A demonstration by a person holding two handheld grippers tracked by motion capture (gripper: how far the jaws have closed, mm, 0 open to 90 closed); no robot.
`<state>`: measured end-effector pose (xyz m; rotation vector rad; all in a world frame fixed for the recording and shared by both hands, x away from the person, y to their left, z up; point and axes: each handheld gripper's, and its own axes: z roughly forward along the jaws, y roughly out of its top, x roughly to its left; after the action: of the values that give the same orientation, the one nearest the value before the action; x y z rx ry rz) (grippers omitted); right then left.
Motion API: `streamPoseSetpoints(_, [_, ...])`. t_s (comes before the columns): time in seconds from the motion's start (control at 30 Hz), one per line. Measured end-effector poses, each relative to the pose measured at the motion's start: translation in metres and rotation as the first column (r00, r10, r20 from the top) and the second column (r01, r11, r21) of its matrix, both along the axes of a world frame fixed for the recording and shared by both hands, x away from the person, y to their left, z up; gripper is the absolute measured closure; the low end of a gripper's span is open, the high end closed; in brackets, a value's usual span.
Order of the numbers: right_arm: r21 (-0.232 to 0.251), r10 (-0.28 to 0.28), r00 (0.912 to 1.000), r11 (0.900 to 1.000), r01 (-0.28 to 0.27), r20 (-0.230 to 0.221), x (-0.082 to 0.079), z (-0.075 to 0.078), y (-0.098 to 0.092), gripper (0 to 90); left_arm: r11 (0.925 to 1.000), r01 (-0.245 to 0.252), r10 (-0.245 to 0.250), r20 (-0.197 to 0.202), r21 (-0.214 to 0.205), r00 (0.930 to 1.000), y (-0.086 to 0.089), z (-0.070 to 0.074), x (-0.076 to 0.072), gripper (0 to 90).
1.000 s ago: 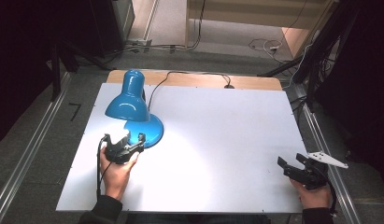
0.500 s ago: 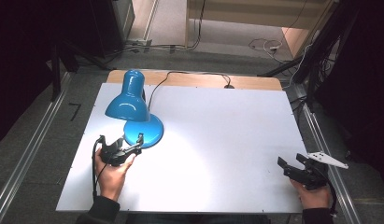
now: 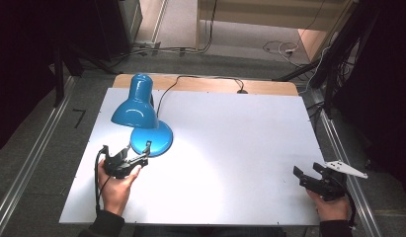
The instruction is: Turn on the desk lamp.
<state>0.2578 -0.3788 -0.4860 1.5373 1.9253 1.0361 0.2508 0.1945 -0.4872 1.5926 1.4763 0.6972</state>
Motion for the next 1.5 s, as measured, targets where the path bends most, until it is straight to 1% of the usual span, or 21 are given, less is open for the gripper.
streamPoseSetpoints(0.33, [0.0,0.001,1.0,1.0,-0.001,-0.001,0.0,0.0,0.0,17.5,1.0,-0.004,0.004,-0.003,-0.005,1.0,0.006,0.001,-0.005,28.3])
streamPoseSetpoints(0.47, [0.001,0.0,1.0,1.0,0.0,-0.001,0.0,0.0,0.0,17.5,1.0,-0.002,0.002,-0.007,0.002,1.0,0.007,0.001,-0.007,28.3])
streamPoseSetpoints(1.03, [-0.004,0.004,1.0,1.0,-0.004,0.0,0.0,0.0,0.0,17.5,1.0,-0.008,0.008,-0.01,0.004,0.9999,0.011,0.001,-0.014,28.3])
streamPoseSetpoints(1.2, [-0.003,0.004,1.0,1.0,-0.004,0.0,0.0,0.0,0.0,17.5,1.0,-0.004,0.004,-0.023,0.002,0.9997,0.012,0.0,-0.014,27.5])
streamPoseSetpoints(1.5, [-0.003,0.004,1.0,1.0,-0.004,-0.001,0.0,0.0,0.0,17.5,0.9999,-0.011,0.011,-0.017,0.001,0.9998,0.015,0.001,-0.018,27.4])
